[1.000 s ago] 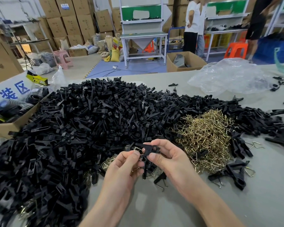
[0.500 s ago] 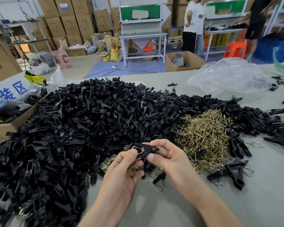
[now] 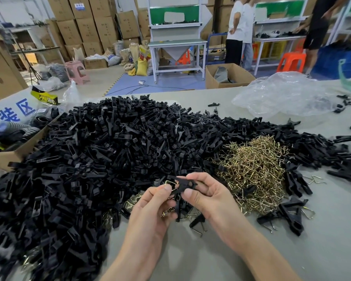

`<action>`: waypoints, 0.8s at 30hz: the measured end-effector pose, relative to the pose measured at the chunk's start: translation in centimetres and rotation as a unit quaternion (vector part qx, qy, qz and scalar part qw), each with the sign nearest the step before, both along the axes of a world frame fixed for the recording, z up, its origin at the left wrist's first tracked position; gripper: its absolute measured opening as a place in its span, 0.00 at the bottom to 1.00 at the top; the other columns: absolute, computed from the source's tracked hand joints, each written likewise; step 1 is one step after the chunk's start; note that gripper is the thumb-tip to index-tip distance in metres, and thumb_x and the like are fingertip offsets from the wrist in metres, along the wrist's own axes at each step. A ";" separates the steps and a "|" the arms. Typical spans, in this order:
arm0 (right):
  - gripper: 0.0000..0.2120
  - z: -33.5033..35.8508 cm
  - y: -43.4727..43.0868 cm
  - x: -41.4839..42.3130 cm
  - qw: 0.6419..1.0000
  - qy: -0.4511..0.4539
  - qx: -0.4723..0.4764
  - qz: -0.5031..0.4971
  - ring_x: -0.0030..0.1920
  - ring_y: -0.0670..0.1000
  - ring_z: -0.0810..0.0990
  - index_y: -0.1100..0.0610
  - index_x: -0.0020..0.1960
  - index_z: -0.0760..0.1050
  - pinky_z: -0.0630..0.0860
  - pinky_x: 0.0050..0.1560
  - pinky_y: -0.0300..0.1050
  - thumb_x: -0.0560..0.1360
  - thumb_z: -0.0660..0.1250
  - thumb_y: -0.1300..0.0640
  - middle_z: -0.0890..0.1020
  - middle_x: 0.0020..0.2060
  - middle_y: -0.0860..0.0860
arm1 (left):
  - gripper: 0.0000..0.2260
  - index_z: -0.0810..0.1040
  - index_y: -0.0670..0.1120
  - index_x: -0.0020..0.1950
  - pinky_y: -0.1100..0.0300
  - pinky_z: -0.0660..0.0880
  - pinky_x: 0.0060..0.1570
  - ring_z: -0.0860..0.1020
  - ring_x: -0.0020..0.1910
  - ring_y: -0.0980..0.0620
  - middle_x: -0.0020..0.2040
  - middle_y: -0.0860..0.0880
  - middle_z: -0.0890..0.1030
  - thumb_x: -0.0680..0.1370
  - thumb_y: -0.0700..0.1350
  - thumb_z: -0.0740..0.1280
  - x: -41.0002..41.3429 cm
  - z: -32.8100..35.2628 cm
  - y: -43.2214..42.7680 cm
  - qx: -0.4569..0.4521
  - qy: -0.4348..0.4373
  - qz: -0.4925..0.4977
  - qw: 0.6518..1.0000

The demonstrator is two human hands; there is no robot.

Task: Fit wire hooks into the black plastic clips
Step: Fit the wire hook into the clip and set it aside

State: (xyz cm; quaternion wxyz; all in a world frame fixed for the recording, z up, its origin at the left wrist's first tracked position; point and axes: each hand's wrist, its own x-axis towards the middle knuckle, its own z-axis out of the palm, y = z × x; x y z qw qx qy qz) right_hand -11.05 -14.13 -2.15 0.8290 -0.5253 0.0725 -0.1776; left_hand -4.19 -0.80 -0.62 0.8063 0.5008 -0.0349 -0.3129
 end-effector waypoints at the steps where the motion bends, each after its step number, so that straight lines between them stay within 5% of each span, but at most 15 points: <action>1: 0.13 0.0 0.1 0.0 1.000 0.003 0.002 0.004 0.57 0.54 0.84 0.51 0.54 0.82 0.79 0.57 0.43 0.70 0.76 0.57 0.85 0.58 0.57 | 0.11 0.80 0.48 0.44 0.61 0.73 0.37 0.77 0.34 0.56 0.42 0.50 0.82 0.64 0.48 0.75 0.0 0.0 -0.1 0.001 -0.003 0.002 1.000; 12: 0.12 0.1 0.0 -0.2 0.993 0.042 -0.108 -0.023 0.55 0.53 0.84 0.52 0.55 0.81 0.78 0.59 0.43 0.74 0.73 0.64 0.86 0.53 0.54 | 0.05 0.82 0.50 0.34 0.61 0.76 0.29 0.79 0.33 0.53 0.42 0.46 0.84 0.70 0.46 0.71 0.3 0.0 0.1 0.004 -0.018 -0.041 0.999; 19: 0.14 0.8 -0.3 -0.8 0.977 0.061 -0.197 -0.052 0.50 0.46 0.85 0.43 0.53 0.82 0.77 0.52 0.35 0.76 0.72 0.62 0.87 0.47 0.49 | 0.09 0.82 0.42 0.50 0.54 0.80 0.34 0.82 0.39 0.47 0.49 0.40 0.82 0.72 0.44 0.73 0.6 0.0 0.9 -0.078 0.068 -0.166 0.981; 24: 0.11 0.9 -0.7 -0.9 0.983 0.040 -0.177 -0.028 0.48 0.46 0.85 0.48 0.55 0.84 0.78 0.53 0.38 0.74 0.70 0.55 0.87 0.44 0.49 | 0.21 0.79 0.41 0.63 0.51 0.80 0.40 0.82 0.44 0.44 0.52 0.40 0.79 0.72 0.45 0.76 1.1 0.0 1.3 -0.104 0.049 -0.252 0.961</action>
